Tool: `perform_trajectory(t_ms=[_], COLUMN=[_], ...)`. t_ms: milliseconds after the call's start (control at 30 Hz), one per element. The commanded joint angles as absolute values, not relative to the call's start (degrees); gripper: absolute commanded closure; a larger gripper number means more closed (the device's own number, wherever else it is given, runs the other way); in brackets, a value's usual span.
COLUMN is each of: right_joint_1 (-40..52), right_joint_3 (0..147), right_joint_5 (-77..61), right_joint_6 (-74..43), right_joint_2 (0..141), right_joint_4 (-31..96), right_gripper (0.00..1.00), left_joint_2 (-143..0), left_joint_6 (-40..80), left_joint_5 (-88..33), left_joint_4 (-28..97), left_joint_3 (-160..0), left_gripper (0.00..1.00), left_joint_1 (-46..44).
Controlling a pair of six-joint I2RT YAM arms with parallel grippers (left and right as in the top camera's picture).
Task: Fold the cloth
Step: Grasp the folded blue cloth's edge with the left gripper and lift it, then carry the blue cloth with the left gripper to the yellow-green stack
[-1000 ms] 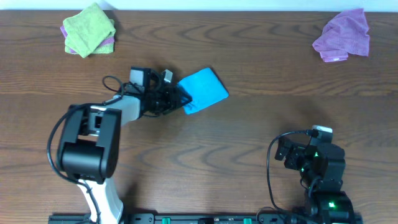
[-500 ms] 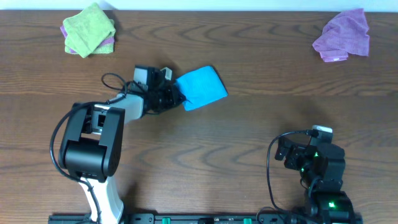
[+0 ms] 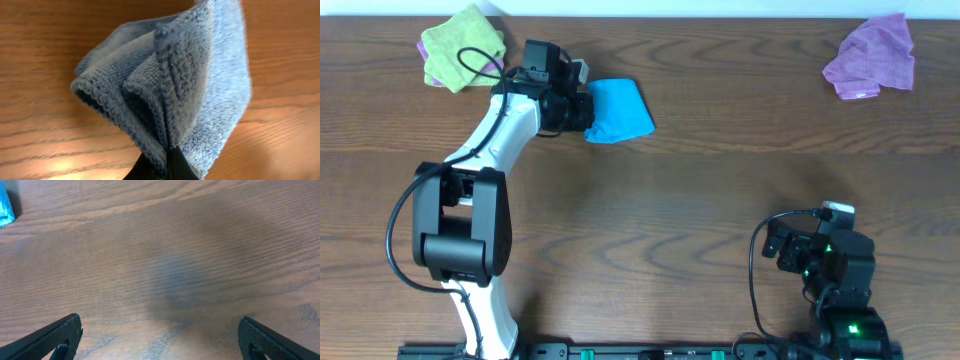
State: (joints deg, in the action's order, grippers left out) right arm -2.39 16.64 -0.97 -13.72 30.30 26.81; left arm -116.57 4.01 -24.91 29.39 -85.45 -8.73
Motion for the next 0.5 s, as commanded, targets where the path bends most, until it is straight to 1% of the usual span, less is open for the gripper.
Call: perform_trajectory(t_ms=[0,300,467], right_joint_1=[-2.70,-2.70,-2.70], right_joint_3=[16.12,16.12,16.12], right_joint_5=[-0.21,-0.23,-0.21], right_joint_6=[-14.74,-14.76,-14.74], right_joint_2=[30.00,30.00,30.00], right_joint_4=[26.83,26.83,26.83], right_gripper=[0.01,0.01,0.01], left_joint_2=[-117.01,-117.01,-117.01], left_joint_6=[1.21,0.05,-2.87], left_joint_5=[-20.47,-17.76,-14.63], left_joint_4=[30.44,31.22,31.27], left_joint_3=[-85.95,-85.95,-86.06], left_gripper=[0.94,0.94,0.94], left_joint_1=[-8.78,-8.62,-8.25])
